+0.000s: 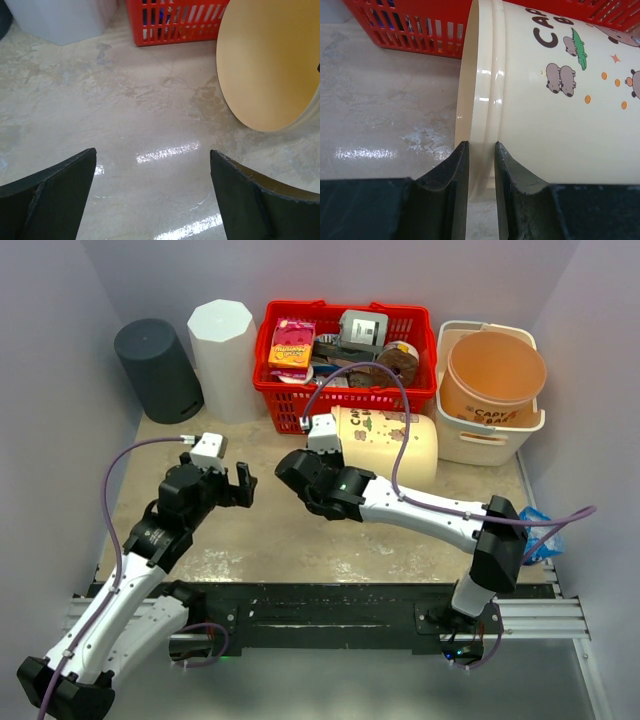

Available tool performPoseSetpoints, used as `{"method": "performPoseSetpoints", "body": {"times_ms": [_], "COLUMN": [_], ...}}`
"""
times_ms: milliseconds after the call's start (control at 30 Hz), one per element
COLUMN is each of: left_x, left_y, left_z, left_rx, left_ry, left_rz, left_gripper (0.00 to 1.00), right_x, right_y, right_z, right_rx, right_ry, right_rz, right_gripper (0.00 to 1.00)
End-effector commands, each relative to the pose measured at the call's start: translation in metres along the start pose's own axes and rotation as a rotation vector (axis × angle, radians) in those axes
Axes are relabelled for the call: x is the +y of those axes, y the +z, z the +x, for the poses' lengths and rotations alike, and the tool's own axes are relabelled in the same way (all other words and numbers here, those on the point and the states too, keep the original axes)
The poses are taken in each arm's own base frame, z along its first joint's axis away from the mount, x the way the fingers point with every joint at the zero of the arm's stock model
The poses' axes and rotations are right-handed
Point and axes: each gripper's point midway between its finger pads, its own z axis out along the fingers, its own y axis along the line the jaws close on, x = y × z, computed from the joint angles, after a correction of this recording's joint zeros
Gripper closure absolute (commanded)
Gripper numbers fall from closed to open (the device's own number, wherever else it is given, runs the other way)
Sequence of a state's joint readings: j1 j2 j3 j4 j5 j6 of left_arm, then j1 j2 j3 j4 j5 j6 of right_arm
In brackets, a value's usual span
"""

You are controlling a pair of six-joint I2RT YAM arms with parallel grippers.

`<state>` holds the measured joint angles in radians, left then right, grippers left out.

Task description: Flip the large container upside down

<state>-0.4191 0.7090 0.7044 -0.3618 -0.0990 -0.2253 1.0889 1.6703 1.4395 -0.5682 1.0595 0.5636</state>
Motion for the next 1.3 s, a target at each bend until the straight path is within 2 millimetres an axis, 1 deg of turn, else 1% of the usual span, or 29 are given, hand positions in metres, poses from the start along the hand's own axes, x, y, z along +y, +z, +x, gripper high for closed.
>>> {"method": "performPoseSetpoints", "body": {"times_ms": [0, 100, 133, 200, 333, 367, 467, 500, 567, 600, 700, 767, 900, 967, 1000, 1067, 1133, 1167, 1233, 1267], "left_x": [0.018, 0.022, 0.024, 0.032, 0.050, 0.058, 0.070, 0.071, 0.077, 0.080, 0.088, 0.096, 0.107, 0.110, 0.111, 0.111, 0.110, 0.110, 0.108, 0.107], "left_y": [-0.005, -0.008, -0.010, -0.014, -0.025, -0.029, -0.041, -0.045, -0.050, -0.054, -0.067, -0.077, -0.101, -0.108, -0.112, -0.115, -0.115, -0.114, -0.112, -0.111], "left_z": [-0.011, -0.014, -0.016, -0.019, -0.027, -0.029, -0.035, -0.038, -0.039, -0.041, -0.045, -0.048, -0.054, -0.054, -0.055, -0.055, -0.056, -0.056, -0.057, -0.057], "left_rx": [-0.061, -0.077, -0.083, -0.101, -0.155, -0.169, -0.216, -0.235, -0.251, -0.268, -0.316, -0.349, -0.443, -0.470, -0.488, -0.499, -0.500, -0.500, -0.497, -0.494], "left_ry": [-0.034, -0.045, -0.049, -0.063, -0.115, -0.125, -0.157, -0.167, -0.182, -0.193, -0.236, -0.257, -0.318, -0.332, -0.340, -0.345, -0.342, -0.340, -0.336, -0.331], "left_rz": [-0.094, -0.114, -0.124, -0.166, -0.261, -0.304, -0.366, -0.372, -0.405, -0.417, -0.465, -0.512, -0.558, -0.572, -0.573, -0.569, -0.568, -0.564, -0.554, -0.546], "left_gripper": [0.00, 0.00, 0.01, 0.01, 0.00, 0.01, 0.01, 0.01, 0.01, 0.01, 0.01, 0.01, 0.00, 0.01, 0.00, 0.01, 0.01, 0.01, 0.01, 0.01], "right_x": [0.003, 0.004, 0.008, 0.010, 0.022, 0.024, 0.034, 0.038, 0.044, 0.046, 0.059, 0.063, 0.075, 0.078, 0.082, 0.084, 0.078, 0.077, 0.074, 0.070], "right_y": [0.000, -0.001, -0.004, -0.008, -0.019, -0.019, -0.027, -0.028, -0.032, -0.031, -0.038, -0.041, -0.045, -0.043, -0.044, -0.042, -0.042, -0.046, -0.048, -0.051], "right_z": [0.011, 0.012, 0.014, 0.014, 0.018, 0.021, 0.027, 0.033, 0.038, 0.043, 0.050, 0.051, 0.056, 0.058, 0.058, 0.061, 0.059, 0.055, 0.050, 0.042], "right_rx": [0.015, 0.011, 0.008, 0.000, -0.011, -0.010, -0.016, -0.013, -0.019, -0.014, -0.025, -0.037, -0.052, -0.056, -0.059, -0.057, -0.058, -0.058, -0.066, -0.071], "right_ry": [-0.103, -0.125, -0.143, -0.179, -0.234, -0.245, -0.284, -0.308, -0.330, -0.354, -0.395, -0.421, -0.448, -0.467, -0.464, -0.466, -0.438, -0.387, -0.341, -0.274], "right_rz": [0.033, 0.033, 0.023, 0.018, -0.007, -0.009, -0.026, -0.026, -0.028, -0.027, -0.045, -0.051, -0.070, -0.072, -0.080, -0.072, -0.046, -0.049, -0.054, -0.053], "right_gripper": [1.00, 1.00, 1.00, 1.00, 1.00, 1.00, 1.00, 1.00, 1.00, 1.00, 1.00, 1.00, 1.00, 1.00, 1.00, 1.00, 1.00, 1.00, 1.00, 0.99]}}
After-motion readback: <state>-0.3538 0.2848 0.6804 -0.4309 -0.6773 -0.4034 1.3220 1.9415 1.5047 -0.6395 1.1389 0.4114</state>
